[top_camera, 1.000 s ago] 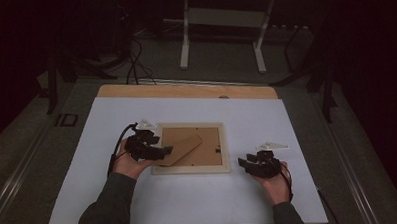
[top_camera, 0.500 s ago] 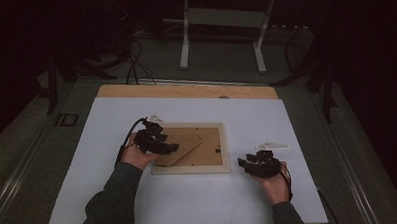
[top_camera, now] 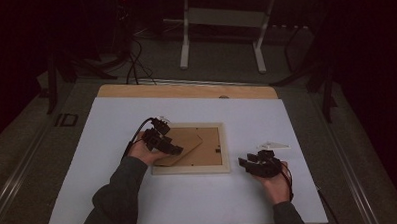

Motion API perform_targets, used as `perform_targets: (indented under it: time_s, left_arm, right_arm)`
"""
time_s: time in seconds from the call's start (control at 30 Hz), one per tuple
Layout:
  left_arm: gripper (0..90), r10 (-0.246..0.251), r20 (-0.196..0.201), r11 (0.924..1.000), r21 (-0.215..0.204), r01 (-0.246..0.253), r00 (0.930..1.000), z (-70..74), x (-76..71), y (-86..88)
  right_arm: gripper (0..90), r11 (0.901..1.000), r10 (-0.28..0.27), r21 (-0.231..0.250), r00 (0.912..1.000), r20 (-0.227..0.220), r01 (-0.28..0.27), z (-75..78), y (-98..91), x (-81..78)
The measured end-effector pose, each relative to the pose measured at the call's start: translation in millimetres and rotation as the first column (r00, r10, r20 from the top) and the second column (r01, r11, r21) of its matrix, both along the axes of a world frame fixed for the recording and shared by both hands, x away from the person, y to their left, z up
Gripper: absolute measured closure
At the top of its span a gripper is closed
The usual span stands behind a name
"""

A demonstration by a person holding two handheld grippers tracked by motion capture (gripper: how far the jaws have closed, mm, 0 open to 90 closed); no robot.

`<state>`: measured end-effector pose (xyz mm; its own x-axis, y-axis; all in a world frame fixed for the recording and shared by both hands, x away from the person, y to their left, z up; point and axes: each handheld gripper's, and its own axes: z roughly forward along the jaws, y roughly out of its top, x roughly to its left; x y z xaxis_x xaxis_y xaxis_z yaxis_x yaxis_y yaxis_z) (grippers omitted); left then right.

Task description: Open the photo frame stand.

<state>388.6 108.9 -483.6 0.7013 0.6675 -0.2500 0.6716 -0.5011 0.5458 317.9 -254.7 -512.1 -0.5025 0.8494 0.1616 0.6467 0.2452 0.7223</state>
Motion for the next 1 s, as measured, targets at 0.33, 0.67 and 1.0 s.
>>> perform_targets:
  time_s: [0.33, 0.67, 1.0]
  left_arm:
    - [32.6, -0.036, -0.041, 0.9993, 0.006, 0.037, 0.9985, -5.9, 4.3, -6.2]
    - [32.3, -0.07, -0.084, 0.9961, 0.047, 0.074, 0.994, -12.2, 7.9, -17.0]
    - [35.2, -0.074, -0.071, 0.9918, 0.099, 0.08, 0.9947, -13.7, 7.0, -22.5]
  right_arm:
    - [53.2, 1.0, 0.001, 0.001, 1.0, -0.002, -0.001, -0.7, 0.1, 0.2]
    - [52.9, 1.0, 0.0, 0.003, 1.0, -0.001, 0.0, -0.9, -0.1, 0.2]
    - [52.8, 1.0, -0.001, 0.003, 1.0, -0.004, 0.001, -1.4, 0.1, 0.3]
